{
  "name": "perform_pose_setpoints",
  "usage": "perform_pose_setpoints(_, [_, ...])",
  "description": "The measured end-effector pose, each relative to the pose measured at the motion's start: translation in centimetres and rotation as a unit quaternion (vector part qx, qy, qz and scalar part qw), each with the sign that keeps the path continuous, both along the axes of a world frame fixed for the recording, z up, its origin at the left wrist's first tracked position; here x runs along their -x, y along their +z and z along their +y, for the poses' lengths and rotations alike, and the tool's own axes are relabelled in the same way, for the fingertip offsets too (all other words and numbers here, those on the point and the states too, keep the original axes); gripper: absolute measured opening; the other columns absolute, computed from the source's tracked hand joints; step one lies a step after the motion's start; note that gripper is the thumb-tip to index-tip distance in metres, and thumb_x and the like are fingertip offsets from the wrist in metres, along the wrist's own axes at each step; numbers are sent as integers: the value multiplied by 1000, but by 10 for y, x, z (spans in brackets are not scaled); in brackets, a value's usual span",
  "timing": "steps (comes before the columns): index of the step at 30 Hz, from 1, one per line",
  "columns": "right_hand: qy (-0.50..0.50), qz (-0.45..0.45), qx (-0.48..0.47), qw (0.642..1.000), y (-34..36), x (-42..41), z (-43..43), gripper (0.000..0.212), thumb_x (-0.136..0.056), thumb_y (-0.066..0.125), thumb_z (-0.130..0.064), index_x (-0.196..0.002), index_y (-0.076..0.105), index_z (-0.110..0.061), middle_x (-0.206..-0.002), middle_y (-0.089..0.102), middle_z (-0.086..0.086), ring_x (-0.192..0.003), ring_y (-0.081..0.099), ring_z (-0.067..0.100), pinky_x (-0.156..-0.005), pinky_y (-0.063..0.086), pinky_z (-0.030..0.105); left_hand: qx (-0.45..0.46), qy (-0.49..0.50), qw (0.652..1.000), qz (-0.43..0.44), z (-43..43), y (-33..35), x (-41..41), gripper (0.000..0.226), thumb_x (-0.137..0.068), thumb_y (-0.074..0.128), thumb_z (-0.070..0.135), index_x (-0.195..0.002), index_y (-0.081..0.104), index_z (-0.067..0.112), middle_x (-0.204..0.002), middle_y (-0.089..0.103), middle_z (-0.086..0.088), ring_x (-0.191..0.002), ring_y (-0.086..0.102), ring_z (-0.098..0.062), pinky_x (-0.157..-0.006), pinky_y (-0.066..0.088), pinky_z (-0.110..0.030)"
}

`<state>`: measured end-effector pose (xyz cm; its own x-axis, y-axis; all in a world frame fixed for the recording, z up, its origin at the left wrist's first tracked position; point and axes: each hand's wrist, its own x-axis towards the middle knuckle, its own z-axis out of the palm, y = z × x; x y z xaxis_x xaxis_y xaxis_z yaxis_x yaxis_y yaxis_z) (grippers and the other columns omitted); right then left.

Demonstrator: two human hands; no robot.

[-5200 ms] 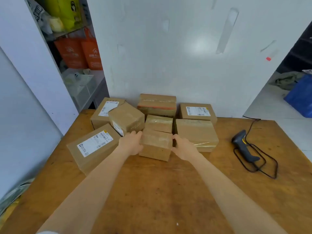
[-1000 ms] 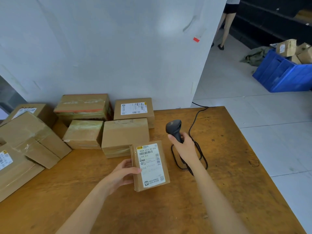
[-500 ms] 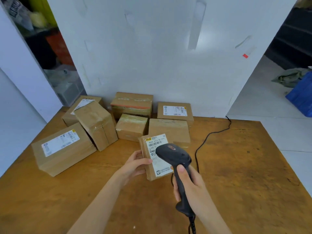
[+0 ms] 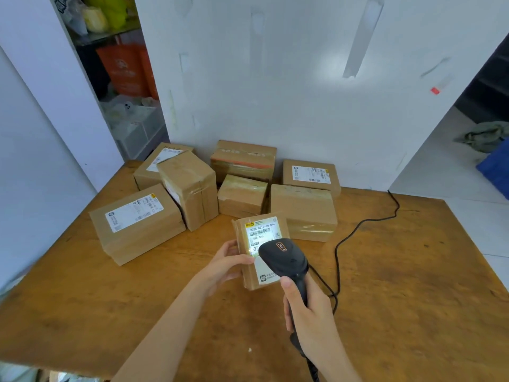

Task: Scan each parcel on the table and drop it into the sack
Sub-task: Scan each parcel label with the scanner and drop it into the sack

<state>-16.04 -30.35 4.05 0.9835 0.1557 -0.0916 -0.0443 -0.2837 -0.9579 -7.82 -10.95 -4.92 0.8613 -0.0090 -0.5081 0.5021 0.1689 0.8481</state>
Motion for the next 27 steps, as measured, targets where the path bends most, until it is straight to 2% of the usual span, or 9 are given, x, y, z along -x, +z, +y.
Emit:
perform_pose_setpoints(6, [-9,2,1,1000,-2,3,8,40,-73,47,-60,-82,52,-21,-49,55,-5,-38,48,6,-46,44,18,-2,-10,1000,-2,3,-6,-2,72,-75,80,15,-134,40,26,-119,60,3,-112,59,-17,-99,50,-45])
perform_pose_setpoints(10, [-14,8,-8,1000,-3,5,11,41,-72,47,-61,-81,52,-21,-48,55,-5,-38,48,5,-46,44,18,3,-12,1000,-1,4,-10,-2,72,-74,81,16,-131,40,28,-117,60,5,-106,59,-11,-84,54,-34])
perform_pose_setpoints(14, [-16,14,-6,1000,-5,6,12,39,-74,47,-59,-80,52,-21,-47,55,-5,-38,48,6,-46,44,19,20,-7,1000,5,6,-14,-3,73,-71,83,14,-130,41,28,-116,61,4,-106,60,-12,-76,54,-31])
perform_pose_setpoints(18, [-20,0,-14,1000,-8,7,10,43,-75,48,-62,-81,53,-20,-48,54,-1,-40,47,9,-46,44,22,25,-8,1000,5,7,-19,-3,77,-68,84,13,-131,42,26,-120,61,1,-113,59,-18,-93,53,-43])
perform_pose_setpoints(20, [-39,-17,3,999,-14,7,6,43,-77,49,-61,-81,53,-19,-50,56,-2,-43,50,8,-49,45,20,30,-8,999,4,9,-21,-3,78,-67,85,14,-132,42,25,-122,62,0,-115,59,-19,-96,51,-44])
perform_pose_setpoints(24, [-114,-22,88,989,-43,-4,-19,24,-87,56,-49,-102,46,-33,-78,63,-17,-70,60,1,-57,45,15,44,6,999,4,15,-23,0,78,-68,84,12,-133,42,22,-125,62,-1,-116,59,-20,-84,55,-36])
perform_pose_setpoints(25, [-132,-16,120,984,-52,-9,-29,25,-90,59,-42,-106,43,-33,-87,62,-18,-75,60,1,-62,45,16,42,14,999,6,17,-24,1,79,-68,84,13,-134,42,22,-126,61,-2,-117,58,-20,-86,54,-38])
perform_pose_setpoints(27, [-162,-6,196,967,-74,-19,-50,35,-90,64,-33,-114,39,-30,-101,61,-10,-85,60,9,-73,50,28,34,25,999,10,21,-26,4,79,-69,83,14,-135,41,22,-127,60,-1,-120,56,-21,-95,51,-44])
